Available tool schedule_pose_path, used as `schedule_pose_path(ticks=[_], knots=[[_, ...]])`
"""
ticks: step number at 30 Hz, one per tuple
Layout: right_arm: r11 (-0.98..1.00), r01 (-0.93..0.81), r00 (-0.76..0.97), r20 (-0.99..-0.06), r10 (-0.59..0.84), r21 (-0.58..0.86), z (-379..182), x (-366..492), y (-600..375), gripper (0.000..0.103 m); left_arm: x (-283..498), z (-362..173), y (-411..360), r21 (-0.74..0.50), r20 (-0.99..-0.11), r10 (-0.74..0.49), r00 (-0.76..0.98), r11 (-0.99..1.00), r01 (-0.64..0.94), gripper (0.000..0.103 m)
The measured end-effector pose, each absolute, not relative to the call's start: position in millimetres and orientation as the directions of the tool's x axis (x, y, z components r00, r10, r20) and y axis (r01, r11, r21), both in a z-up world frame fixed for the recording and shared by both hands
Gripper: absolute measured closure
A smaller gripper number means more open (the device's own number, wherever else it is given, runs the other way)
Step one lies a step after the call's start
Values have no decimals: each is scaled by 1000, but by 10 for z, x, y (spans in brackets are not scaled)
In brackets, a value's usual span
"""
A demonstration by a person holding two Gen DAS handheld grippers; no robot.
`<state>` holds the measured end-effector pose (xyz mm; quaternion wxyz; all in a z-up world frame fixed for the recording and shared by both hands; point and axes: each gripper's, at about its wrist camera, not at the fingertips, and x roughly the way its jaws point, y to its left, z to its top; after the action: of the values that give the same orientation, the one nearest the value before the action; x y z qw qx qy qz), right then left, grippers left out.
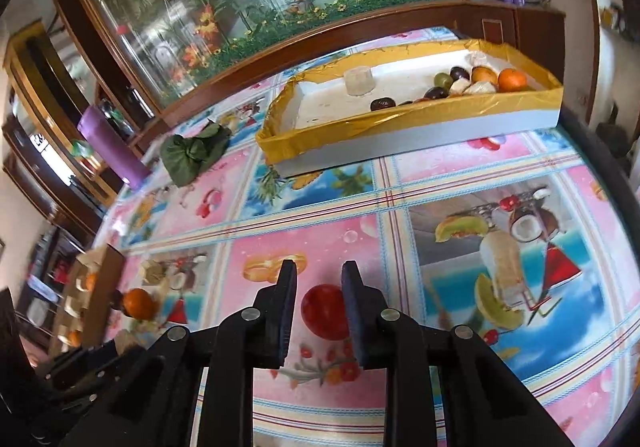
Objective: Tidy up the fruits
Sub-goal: 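Grasp a square tan cake with the left tool while the right tool grasps a red tomato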
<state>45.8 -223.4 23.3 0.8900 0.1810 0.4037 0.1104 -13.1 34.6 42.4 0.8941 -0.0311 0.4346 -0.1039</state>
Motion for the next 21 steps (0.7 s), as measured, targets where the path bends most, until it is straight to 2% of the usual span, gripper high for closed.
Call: schedule_pose_path(ticks=[7, 8, 11, 12, 20, 21], knots=[[823, -71, 630, -614, 476, 564, 192, 478, -2361, 80, -495, 689, 954, -215, -737, -202, 645, 975, 60, 74], [831, -74, 635, -616, 466, 552, 208, 470, -2341, 79, -533, 707, 1037, -220, -734, -195, 650, 974, 44, 74], [891, -82, 630, -669, 394, 448, 221, 460, -2188, 62, -658, 732, 1293, -225, -727, -163, 667, 974, -7, 74], [905, -89, 628, -682, 375, 416, 214, 451, -2138, 60, -688, 731, 1352, -228, -727, -158, 668, 974, -17, 74], [965, -133, 591, -764, 259, 225, 132, 281, -1780, 60, -964, 767, 1966, -251, -717, -92, 691, 959, -132, 74], [968, -132, 595, -764, 248, 211, 126, 240, -1765, 64, -988, 772, 2028, -253, -713, -86, 695, 957, -141, 74]])
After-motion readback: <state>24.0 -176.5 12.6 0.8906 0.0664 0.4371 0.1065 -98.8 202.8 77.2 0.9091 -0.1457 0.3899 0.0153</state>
